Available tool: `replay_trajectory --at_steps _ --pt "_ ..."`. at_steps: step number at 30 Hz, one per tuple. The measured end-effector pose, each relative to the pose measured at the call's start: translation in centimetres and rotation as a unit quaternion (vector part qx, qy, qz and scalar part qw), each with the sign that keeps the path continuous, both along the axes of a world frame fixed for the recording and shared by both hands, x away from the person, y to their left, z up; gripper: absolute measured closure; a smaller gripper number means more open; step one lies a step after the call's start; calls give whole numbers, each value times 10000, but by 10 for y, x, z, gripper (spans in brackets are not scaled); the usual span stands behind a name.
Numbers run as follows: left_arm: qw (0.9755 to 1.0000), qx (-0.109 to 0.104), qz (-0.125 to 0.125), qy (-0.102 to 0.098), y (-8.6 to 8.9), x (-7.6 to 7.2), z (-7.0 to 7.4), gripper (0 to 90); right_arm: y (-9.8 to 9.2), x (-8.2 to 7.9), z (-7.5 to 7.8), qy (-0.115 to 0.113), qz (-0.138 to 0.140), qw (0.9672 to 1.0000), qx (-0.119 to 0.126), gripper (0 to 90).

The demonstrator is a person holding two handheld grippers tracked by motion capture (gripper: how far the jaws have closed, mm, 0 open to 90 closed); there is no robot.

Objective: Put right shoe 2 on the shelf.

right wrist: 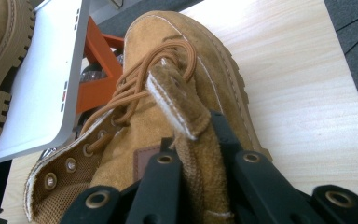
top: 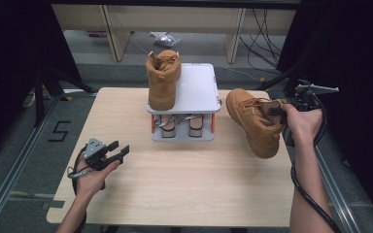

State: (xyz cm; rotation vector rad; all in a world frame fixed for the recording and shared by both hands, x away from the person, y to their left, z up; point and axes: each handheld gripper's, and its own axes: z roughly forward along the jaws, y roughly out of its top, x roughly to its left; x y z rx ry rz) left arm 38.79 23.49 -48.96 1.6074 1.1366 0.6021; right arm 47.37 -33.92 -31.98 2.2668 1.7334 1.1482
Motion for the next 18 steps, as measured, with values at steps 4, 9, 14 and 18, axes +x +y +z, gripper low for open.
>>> replay_trajectory --at_steps 4,9,14,18 --pt "10000 -2 -4 3 0 0 0 470 1 2 3 44 -83 9999 -140 845" --pt "10000 2 -1 -7 0 0 0 470 2 4 7 69 -121 9998 -105 846" --pt "10000 -23 -14 -26 0 0 0 470 5 6 9 -25 -128 9999 -25 845" --pt "10000 -22 -16 -23 0 0 0 470 7 8 12 -160 -96 9998 113 846"
